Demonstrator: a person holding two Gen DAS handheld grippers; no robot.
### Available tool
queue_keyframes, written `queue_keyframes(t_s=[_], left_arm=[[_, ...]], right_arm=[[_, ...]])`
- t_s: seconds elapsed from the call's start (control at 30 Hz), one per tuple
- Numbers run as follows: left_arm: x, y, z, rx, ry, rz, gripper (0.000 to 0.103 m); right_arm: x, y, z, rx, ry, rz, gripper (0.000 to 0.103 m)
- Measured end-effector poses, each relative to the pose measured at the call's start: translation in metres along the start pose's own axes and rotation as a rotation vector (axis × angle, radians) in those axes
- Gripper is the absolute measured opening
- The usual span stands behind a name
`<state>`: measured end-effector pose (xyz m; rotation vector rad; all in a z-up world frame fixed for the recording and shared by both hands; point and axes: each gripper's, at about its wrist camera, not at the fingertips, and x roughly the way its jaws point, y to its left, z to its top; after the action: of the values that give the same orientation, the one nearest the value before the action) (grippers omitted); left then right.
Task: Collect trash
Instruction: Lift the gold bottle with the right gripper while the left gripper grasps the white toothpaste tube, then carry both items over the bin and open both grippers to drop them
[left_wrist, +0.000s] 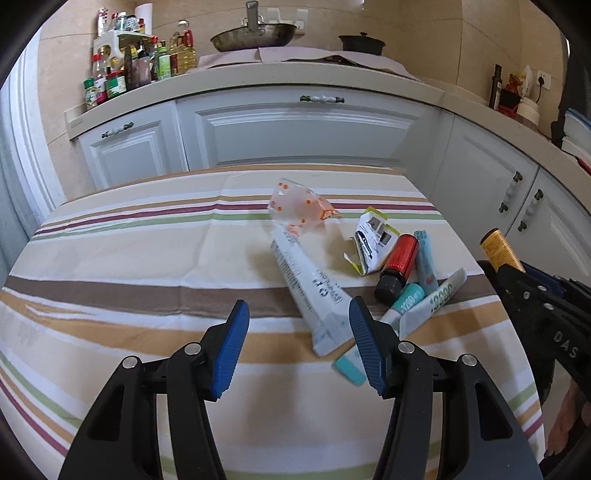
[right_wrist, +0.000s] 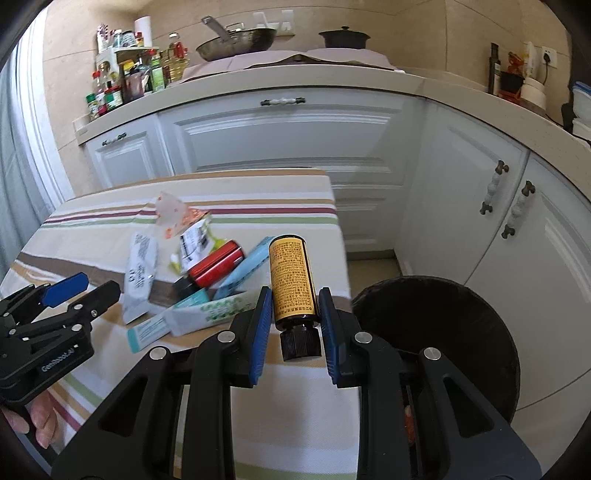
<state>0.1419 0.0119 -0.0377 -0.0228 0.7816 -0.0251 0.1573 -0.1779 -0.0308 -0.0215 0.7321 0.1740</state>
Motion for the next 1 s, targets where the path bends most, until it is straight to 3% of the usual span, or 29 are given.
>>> queue_keyframes(t_s=[0.47, 0.53, 0.67, 1.0], left_arm=[[0.037, -0.005, 0.008, -0.011, 0.098, -0.027, 0.059], [0.037, -0.004, 0.007, -0.009, 0.1, -0.027, 0.045], [0.035, -0.003, 0.006, -0.003, 0.088, -0.025, 0.031], [0.012, 0.001, 0.0, 0.04, 0.039, 0.005, 0.023]], right_arm=[[0.006, -0.01, 0.001, 0.026, 0.003, 0.007, 0.025], [0.006, -0.01, 0.001, 0.027, 0.002, 0.008, 0.025], [0.005, -0.009, 0.0, 0.027, 0.003, 0.007, 0.025], [-0.008, -0.008, -0.007, 0.034, -0.008, 0.003, 0.025]])
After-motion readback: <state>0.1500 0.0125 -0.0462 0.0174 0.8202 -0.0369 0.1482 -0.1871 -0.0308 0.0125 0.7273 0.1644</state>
